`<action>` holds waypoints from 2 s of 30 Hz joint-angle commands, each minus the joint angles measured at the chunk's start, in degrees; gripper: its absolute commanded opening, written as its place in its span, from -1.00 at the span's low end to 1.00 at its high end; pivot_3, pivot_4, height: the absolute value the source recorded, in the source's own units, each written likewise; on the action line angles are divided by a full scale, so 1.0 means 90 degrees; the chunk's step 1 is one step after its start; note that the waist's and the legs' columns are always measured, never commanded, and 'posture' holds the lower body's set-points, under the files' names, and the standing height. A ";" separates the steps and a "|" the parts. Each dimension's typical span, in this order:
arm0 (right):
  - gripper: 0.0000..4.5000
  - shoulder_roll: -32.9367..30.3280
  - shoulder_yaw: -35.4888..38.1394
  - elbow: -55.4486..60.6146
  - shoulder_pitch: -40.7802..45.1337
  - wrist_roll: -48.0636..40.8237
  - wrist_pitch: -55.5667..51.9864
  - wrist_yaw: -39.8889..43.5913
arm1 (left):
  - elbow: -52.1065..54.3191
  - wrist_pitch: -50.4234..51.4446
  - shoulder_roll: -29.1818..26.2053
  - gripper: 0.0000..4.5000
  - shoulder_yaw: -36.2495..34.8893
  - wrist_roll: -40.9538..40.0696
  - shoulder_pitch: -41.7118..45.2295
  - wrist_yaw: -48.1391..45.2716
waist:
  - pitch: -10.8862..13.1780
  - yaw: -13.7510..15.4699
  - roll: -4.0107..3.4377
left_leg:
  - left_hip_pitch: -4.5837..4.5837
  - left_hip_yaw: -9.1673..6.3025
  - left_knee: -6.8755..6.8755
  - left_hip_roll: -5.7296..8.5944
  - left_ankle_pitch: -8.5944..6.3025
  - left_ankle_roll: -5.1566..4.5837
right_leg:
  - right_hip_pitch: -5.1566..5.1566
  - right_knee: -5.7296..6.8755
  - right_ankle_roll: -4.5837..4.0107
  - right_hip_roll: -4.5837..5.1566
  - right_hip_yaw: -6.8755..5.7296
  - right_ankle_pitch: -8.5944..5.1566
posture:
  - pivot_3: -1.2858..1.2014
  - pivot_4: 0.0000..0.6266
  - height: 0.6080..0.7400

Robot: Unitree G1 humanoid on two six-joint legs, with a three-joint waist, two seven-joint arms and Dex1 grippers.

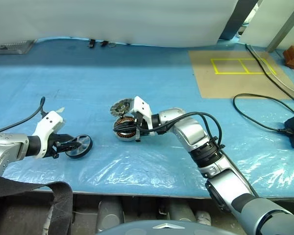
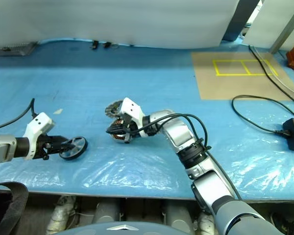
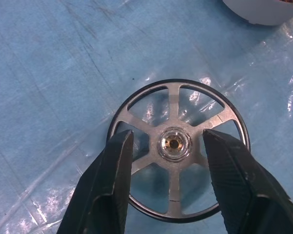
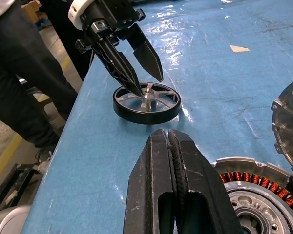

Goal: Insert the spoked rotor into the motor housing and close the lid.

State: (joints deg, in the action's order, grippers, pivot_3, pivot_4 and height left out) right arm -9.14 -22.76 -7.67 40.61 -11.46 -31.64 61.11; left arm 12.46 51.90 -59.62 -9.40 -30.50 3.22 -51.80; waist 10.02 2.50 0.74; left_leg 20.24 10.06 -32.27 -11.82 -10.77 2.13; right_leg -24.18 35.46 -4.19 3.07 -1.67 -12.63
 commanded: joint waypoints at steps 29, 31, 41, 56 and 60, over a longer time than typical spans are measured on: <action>-1.00 -0.0326 0.0650 0.0580 0.0149 -0.0743 -0.0360 0.0137 | 0.0970 0.0223 0.1540 -0.41 -0.1213 -0.0867 -0.0462 0.0702 | 0.0000 0.0062 -0.0008 | -0.0007 -0.0001 -0.0006 0.0001 0.0000 -0.0002 | 0.0018 -0.0004 0.0001 0.0009 -0.0001 0.0000 | 0.03 -0.52 1.00; -1.00 -0.0458 0.0750 0.0685 0.0134 -0.0873 -0.0498 0.0161 | 0.1169 0.0276 0.1685 -0.41 -0.1370 -0.1049 -0.0540 0.0767 | -0.0001 0.0049 0.0001 | 0.0002 -0.0001 -0.0006 0.0001 0.0000 -0.0001 | 0.0014 -0.0007 0.0000 0.0004 -0.0004 0.0000 | 0.03 -0.52 1.00; -1.00 -0.1748 0.0932 0.0637 0.0149 -0.0989 -0.0628 0.0688 | 0.1834 0.0387 0.2373 -0.41 -0.0810 -0.1628 0.0013 0.1400 | 0.0000 0.0058 -0.0001 | -0.0003 0.0002 -0.0011 0.0002 0.0000 -0.0002 | 0.0013 -0.0001 0.0001 -0.0001 -0.0006 0.0000 | 0.03 -0.52 1.00; -1.00 -0.2050 0.0827 0.0543 0.0168 -0.0838 -0.0520 0.0801 | 0.0513 -0.0034 0.2026 -0.41 0.1025 -0.0586 0.1824 0.0904 | 0.0000 0.0024 -0.0001 | 0.0017 0.0001 -0.0018 0.0008 0.0001 -0.0002 | 0.0000 0.0001 0.0000 -0.0005 -0.0006 0.0001 | 0.03 -0.52 1.00; -1.00 -0.2058 0.0836 0.0555 0.0137 -0.0828 -0.0522 0.0744 | 0.0099 -0.0215 0.2124 -0.41 0.1179 -0.0436 0.2112 0.0664 | 0.0000 0.0042 -0.0001 | 0.0024 0.0001 -0.0021 0.0008 0.0001 -0.0002 | 0.0000 0.0000 0.0000 -0.0002 -0.0009 0.0001 | 0.03 -0.52 1.00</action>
State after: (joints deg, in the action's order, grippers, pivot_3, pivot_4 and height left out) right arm -27.25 -15.96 -4.42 41.23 -18.85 -37.18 67.94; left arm 13.62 51.73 -40.65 1.23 -34.71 20.89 -44.44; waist 10.02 2.88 0.73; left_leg 20.47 10.07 -32.47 -11.75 -10.77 2.12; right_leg -24.19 35.47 -4.20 3.05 -1.76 -12.63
